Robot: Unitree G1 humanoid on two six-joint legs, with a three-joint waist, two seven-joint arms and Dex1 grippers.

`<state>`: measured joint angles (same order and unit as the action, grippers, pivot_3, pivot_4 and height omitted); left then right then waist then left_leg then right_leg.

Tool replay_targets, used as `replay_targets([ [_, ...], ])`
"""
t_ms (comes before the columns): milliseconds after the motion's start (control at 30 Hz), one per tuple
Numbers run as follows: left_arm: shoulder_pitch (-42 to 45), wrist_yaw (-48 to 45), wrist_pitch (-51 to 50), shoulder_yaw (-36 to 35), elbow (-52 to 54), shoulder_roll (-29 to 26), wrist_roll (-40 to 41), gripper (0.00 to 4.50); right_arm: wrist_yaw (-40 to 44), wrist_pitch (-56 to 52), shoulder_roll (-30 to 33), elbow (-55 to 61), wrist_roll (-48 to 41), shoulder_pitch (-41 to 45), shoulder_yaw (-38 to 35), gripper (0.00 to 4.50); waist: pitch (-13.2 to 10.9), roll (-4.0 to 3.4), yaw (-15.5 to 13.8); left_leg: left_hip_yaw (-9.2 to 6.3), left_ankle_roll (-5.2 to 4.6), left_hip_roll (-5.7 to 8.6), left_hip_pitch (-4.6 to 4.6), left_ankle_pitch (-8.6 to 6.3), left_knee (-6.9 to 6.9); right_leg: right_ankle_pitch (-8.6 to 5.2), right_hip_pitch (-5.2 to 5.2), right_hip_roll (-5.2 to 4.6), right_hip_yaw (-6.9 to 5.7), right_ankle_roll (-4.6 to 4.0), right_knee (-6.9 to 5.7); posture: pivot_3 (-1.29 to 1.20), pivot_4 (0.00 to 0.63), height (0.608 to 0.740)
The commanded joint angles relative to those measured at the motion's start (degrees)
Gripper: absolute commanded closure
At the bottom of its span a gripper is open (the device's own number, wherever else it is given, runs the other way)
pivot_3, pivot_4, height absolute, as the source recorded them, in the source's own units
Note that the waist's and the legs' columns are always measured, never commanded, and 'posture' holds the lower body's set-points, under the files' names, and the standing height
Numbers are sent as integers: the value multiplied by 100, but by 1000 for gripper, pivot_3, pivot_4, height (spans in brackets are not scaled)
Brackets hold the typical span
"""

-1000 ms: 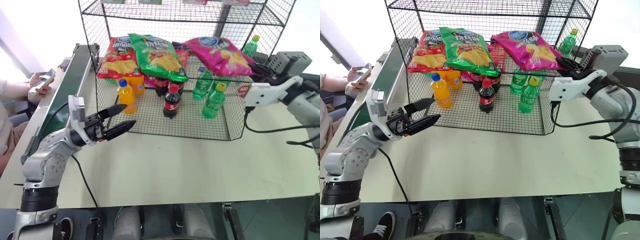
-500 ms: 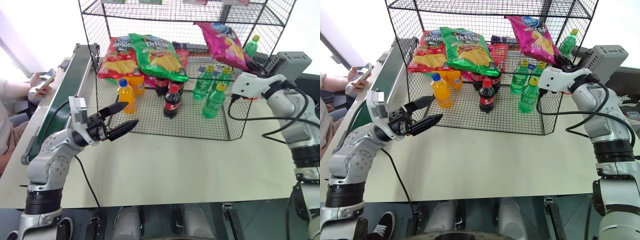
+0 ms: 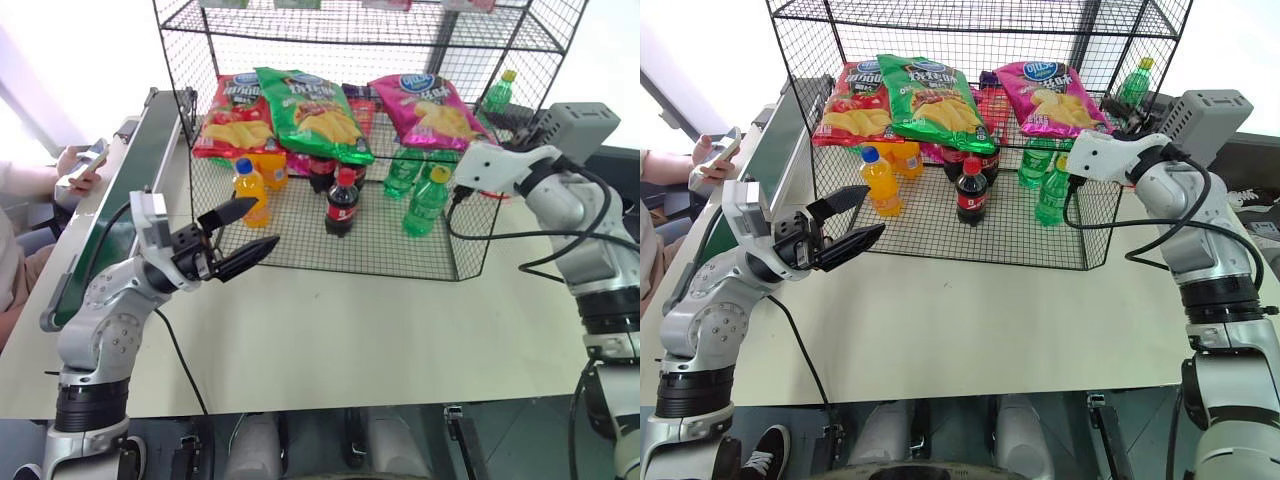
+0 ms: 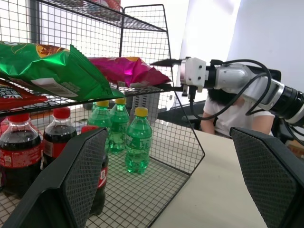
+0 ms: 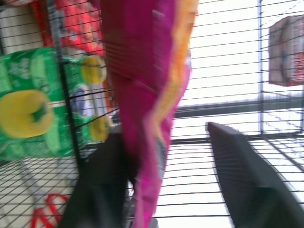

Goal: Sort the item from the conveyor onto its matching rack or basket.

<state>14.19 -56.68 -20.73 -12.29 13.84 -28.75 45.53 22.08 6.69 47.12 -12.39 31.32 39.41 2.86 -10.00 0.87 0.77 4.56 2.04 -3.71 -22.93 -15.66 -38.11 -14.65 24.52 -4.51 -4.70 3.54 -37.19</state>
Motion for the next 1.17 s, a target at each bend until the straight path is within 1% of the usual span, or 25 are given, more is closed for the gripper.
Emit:
replay_targets([
  [33, -7, -11, 163, -91, 49, -31, -56, 88, 598, 204, 53, 372, -691, 100, -90, 61, 0, 0, 6, 0, 0, 0, 1, 0, 0, 0, -1, 0, 0, 0, 0, 0, 150, 740],
  [100, -18, -12, 176, -80, 42, -43, -84, 88, 1047, -34, 65, 486, -1126, 128, -192, 61, 0, 0, 17, 0, -1, -1, 6, -1, 0, 0, -4, 2, 0, 0, -1, 0, 150, 740],
  [167, -27, -8, 155, -84, 55, -39, -70, 88, 1201, -170, 100, 526, -1366, 116, -314, 61, 0, 0, 3, 0, -2, -2, 6, -1, 0, 0, -4, 2, 0, 0, -1, 0, 150, 740],
  [200, -27, -18, 168, -82, 53, -42, -88, 88, 1498, -225, 148, 584, -1623, 75, -332, 61, 0, 0, -2, 0, -2, -1, 6, -1, 0, 0, -4, 2, 0, 0, -1, 0, 150, 740],
  [300, -24, -44, 170, -61, 34, -40, -119, 88, 1952, -177, 320, 670, -2028, -48, -392, 61, 0, 0, -10, 1, -2, -1, 5, -1, 0, 0, -5, 0, 0, 0, 0, 0, 150, 740],
  [367, -33, -54, 151, -56, 40, -38, -111, 88, 2063, -101, 382, 718, -2182, -143, -441, 61, 0, 0, -18, 0, -3, -1, 5, -2, 0, 0, -5, 0, -1, 0, 0, 0, 150, 740],
  [400, -34, -64, 177, -51, 35, -46, -145, 88, 2266, -204, 384, 829, -2455, -217, -508, 61, 0, 0, -18, 0, -3, 0, 4, -2, 0, 0, -5, 0, -1, 0, 0, 0, 150, 740],
  [467, -46, -63, 158, -64, 27, -58, -141, 88, 2351, -151, 400, 901, -2739, -245, -672, 61, 0, 0, -16, 1, -4, 0, 4, -2, 0, 0, -5, 0, -1, 0, 1, 0, 150, 740],
  [533, -82, -64, 158, -73, 44, -86, -152, 88, 2516, -334, 330, 1021, -3280, -260, -908, 61, -1, -2, -11, 1, -4, 0, 4, -2, 0, 0, -4, 0, -1, 0, 0, 0, 150, 740],
  [600, -140, 18, 102, -114, 73, -114, -139, 88, 2730, -479, 250, 1233, -3864, -344, -1118, 61, -1, -2, -8, 0, -4, -1, 5, -2, 0, 0, -4, 1, -1, 0, -1, 0, 150, 740],
  [667, -285, 128, 16, -235, 72, -243, -164, 88, 3120, -1177, 51, 1887, -5159, -602, -1435, 61, 0, 1, -13, 0, -5, -2, 7, -3, 1, 0, -4, 2, -1, 0, -1, 0, 150, 740],
  [733, -449, 256, 21, -331, 68, -412, -318, 88, 3012, -2122, -253, 2441, -6438, -774, -1812, 61, 2, 4, 2, -4, -7, -7, 9, -4, 4, 0, -7, 6, -3, 0, 0, 0, 150, 740],
  [800, -592, 449, 137, -401, 142, -561, -567, 88, 3263, -2776, -139, 3043, -7116, -1327, -1874, 61, 0, 0, -31, -4, -7, -9, 9, -4, 4, 1, -7, 5, -3, -1, -4, 0, 150, 740],
  [833, -643, 563, 158, -469, 171, -617, -647, 88, 3341, -3249, -27, 3304, -7527, -1689, -1904, 61, 1, 2, -41, -6, -8, -7, 8, -5, 3, 1, -8, 2, -5, -1, -3, 0, 150, 740],
  [867, -715, 742, 144, -563, 222, -668, -743, 88, 3640, -3520, 138, 3530, -7774, -2183, -1916, 61, 1, 2, -95, -10, -8, -7, 8, -5, 2, 0, -13, 1, -9, -1, -1, 0, 150, 740],
  [933, -932, 956, 139, -697, 354, -799, -958, 88, 3933, -3851, 320, 3690, -7980, -2924, -1932, 61, 4, 7, -155, -10, -16, -2, 8, -10, 1, 0, -16, -6, -9, -2, 6, 0, 150, 740],
  [1000, -1214, 1000, 78, -882, 489, -947, -1006, 88, 4033, -3691, 299, 3654, -7754, -3340, -1837, 61, 3, 5, -152, -5, -22, -1, 5, -13, -1, 0, -15, -8, -6, -2, 11, 0, 150, 740],
  [1167, -1784, 914, -73, -1296, 483, -1364, -1068, 88, 4054, -3281, 5, 3518, -7276, -3702, -1534, 61, 4, 7, -111, -1, -22, -3, 16, -13, -1, -2, -12, 0, -1, -5, 5, 0, 150, 740],
])
